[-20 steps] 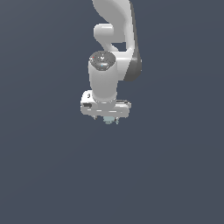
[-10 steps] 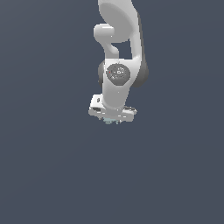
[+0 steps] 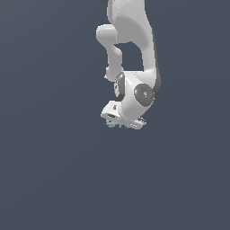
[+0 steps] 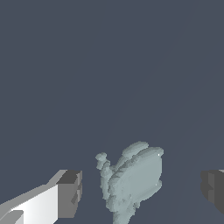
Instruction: Pick up the object and move it to a goal position.
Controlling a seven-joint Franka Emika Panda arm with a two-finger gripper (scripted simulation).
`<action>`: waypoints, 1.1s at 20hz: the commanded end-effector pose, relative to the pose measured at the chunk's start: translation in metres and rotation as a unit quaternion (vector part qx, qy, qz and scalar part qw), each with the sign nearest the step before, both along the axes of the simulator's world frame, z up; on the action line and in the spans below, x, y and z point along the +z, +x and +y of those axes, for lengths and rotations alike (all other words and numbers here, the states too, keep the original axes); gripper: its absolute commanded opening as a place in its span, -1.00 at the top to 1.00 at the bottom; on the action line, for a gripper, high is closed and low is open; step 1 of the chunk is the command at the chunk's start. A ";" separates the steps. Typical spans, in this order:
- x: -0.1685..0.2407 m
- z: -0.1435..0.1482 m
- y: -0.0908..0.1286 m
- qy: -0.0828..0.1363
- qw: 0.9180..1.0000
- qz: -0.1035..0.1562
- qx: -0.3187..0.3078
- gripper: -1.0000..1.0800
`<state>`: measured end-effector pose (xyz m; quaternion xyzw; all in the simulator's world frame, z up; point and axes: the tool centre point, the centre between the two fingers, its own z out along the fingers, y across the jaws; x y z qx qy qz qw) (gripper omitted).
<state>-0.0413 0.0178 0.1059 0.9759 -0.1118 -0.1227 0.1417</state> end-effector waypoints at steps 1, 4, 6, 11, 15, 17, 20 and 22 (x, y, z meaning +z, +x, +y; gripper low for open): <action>-0.008 0.005 -0.006 -0.029 0.999 0.011 -0.010 -1.00; -0.018 0.010 -0.012 -0.065 0.997 0.020 -0.022 -1.00; -0.023 0.013 -0.017 -0.090 0.995 0.025 -0.029 -1.00; -0.034 0.019 -0.025 -0.145 0.988 0.030 -0.043 -1.00; -0.039 0.022 -0.030 -0.179 0.982 0.029 -0.051 -1.00; -0.040 0.023 -0.031 -0.192 0.980 0.028 -0.053 -1.00; -0.042 0.024 -0.033 -0.206 0.977 0.026 -0.056 -1.00; -0.043 0.025 -0.034 -0.211 0.975 0.026 -0.057 -1.00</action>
